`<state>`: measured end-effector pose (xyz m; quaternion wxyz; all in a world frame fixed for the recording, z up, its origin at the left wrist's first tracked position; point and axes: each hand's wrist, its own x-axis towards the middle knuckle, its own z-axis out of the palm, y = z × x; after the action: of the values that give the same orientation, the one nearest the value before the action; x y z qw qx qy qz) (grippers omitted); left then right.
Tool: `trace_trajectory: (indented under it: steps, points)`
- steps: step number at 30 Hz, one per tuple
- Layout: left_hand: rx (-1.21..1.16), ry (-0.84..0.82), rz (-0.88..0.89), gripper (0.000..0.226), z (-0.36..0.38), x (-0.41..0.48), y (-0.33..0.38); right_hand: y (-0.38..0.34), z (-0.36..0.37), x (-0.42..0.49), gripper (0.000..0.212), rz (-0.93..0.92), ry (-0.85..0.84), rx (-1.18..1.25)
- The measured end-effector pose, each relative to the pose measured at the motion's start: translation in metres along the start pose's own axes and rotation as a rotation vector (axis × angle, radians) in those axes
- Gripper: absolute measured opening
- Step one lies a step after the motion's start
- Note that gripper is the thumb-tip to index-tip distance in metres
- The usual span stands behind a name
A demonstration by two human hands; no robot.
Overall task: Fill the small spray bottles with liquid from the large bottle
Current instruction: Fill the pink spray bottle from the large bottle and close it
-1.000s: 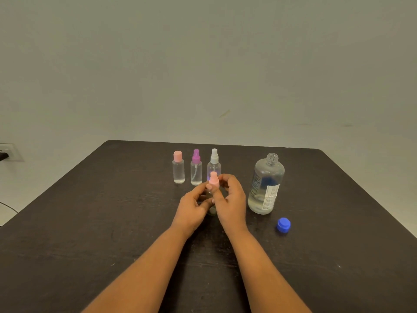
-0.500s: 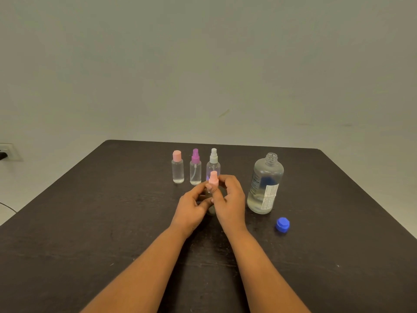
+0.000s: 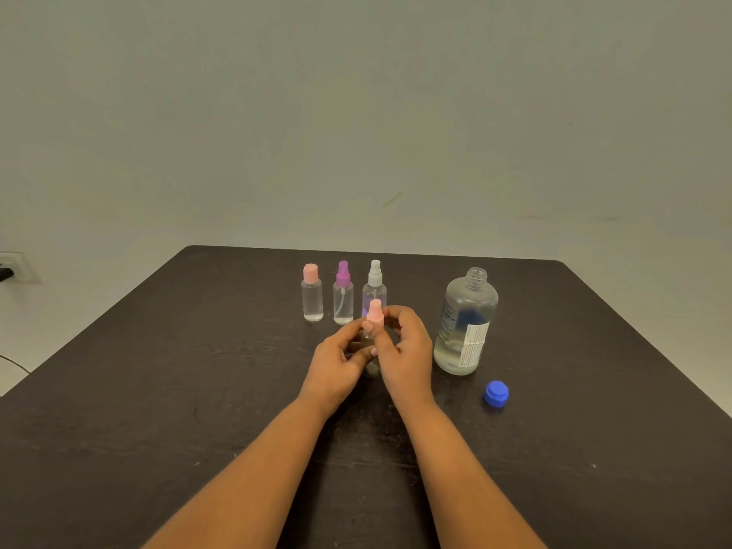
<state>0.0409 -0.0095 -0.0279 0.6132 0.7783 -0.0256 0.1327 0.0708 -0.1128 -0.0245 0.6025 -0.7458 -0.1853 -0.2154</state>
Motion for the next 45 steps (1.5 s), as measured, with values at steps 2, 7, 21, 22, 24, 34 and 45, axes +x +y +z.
trace_trajectory:
  steps: [2, 7, 21, 22, 24, 34, 45]
  points:
    - [-0.016, -0.001, -0.006, 0.045, 0.0, 0.0, -0.001, -0.001, -0.001, 0.0, 0.005, -0.031, -0.007, 0.021]
    - [-0.007, 0.0, -0.001, 0.043, 0.0, -0.001, 0.0, -0.004, 0.0, -0.002, 0.02, -0.006, -0.022, 0.1]
    - [-0.049, 0.005, -0.018, 0.045, 0.001, 0.001, -0.003, -0.016, -0.009, 0.003, 0.026, -0.06, 0.018, 0.123]
    - [-0.053, 0.01, -0.022, 0.045, 0.001, 0.001, -0.004, -0.02, -0.011, 0.004, 0.026, -0.043, 0.028, 0.205]
    - [-0.055, 0.013, -0.032, 0.045, 0.001, 0.002, -0.006, -0.029, -0.018, 0.004, 0.026, -0.017, 0.064, 0.381]
    - [-0.034, 0.01, -0.066, 0.052, 0.001, 0.003, -0.01, -0.037, -0.061, -0.017, 0.028, -0.01, 0.094, 0.43]
    - [0.023, 0.02, -0.047, 0.046, -0.001, -0.002, -0.002, -0.013, -0.067, -0.041, 0.046, 0.071, -0.626, -0.324]
